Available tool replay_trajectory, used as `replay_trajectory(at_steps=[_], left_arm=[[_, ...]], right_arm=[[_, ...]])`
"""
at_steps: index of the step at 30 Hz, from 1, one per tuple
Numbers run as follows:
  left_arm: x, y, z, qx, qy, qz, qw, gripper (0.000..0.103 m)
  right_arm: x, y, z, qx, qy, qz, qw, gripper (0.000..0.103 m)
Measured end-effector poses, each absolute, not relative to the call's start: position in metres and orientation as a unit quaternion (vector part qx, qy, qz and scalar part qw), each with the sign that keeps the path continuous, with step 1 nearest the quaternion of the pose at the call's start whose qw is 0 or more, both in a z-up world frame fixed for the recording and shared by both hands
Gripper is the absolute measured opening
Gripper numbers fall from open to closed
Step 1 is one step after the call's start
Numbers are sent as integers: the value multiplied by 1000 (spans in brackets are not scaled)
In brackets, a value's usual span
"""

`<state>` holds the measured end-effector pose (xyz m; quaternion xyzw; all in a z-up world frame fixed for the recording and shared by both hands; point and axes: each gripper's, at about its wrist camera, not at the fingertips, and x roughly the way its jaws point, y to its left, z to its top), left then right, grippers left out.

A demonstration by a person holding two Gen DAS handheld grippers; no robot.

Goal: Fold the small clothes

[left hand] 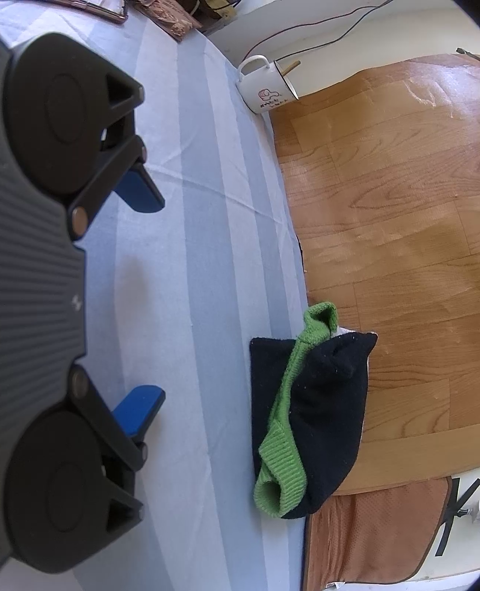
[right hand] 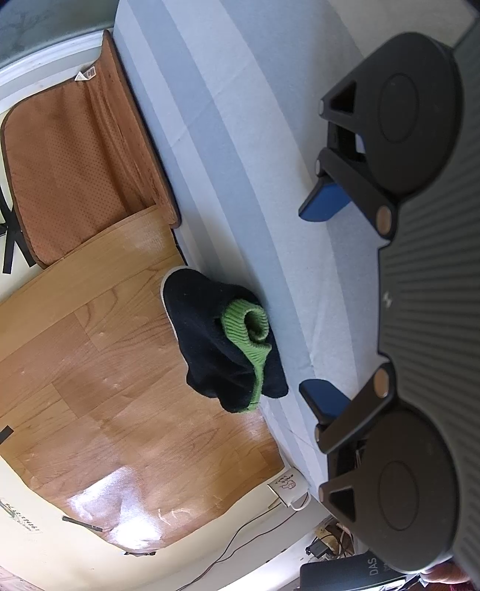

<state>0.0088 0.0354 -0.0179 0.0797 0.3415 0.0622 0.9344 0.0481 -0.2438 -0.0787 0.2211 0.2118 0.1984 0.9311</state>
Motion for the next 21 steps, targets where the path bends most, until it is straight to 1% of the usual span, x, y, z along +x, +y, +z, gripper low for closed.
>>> replay_trajectory(at_steps=[21], left_arm=[[8,35,-18,82,339,65,935,103]], right_arm=[[47,-246,-77,224,209,198,931,94]])
